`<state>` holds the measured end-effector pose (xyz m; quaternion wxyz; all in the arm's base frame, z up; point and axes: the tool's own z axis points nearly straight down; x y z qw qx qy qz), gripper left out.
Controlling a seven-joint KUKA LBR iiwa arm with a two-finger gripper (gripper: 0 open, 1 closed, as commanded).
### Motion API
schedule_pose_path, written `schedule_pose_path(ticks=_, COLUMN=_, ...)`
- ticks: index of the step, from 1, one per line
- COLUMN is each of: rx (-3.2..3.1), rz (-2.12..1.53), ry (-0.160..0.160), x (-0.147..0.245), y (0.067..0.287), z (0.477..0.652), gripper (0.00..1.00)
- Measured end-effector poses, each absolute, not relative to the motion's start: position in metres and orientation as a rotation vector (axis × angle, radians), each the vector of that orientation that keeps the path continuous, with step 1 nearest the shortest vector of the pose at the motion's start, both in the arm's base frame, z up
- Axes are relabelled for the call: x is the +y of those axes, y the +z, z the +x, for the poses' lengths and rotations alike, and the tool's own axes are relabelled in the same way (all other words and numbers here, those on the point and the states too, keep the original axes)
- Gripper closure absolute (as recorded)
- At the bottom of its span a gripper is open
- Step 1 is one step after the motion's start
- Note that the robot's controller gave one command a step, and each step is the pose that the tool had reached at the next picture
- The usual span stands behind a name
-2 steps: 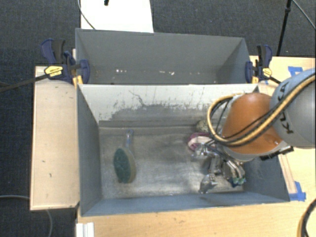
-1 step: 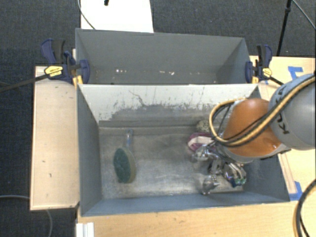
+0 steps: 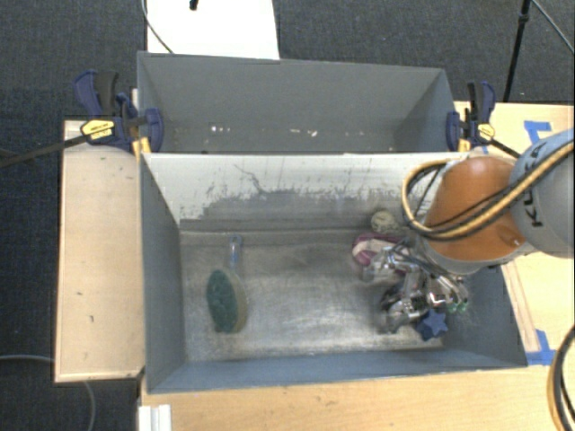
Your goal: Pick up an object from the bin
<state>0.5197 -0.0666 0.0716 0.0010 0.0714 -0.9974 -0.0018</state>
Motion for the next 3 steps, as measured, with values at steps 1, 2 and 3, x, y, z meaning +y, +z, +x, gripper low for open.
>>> schedule_pose_path(ticks=1, rx=-3.133, rz=0.326, ry=0.000, x=-0.101, y=0.072, z=0.500, gripper=0.00)
schedule_pose_path(ticks=2, rx=-3.139, rz=0.322, ry=0.001, x=-0.100, y=0.074, z=0.502, gripper=1.00)
schedule_pose_path(ticks=3, rx=-3.099, rz=0.569, ry=0.005, x=-0.094, y=0.258, z=0.508, gripper=1.00)
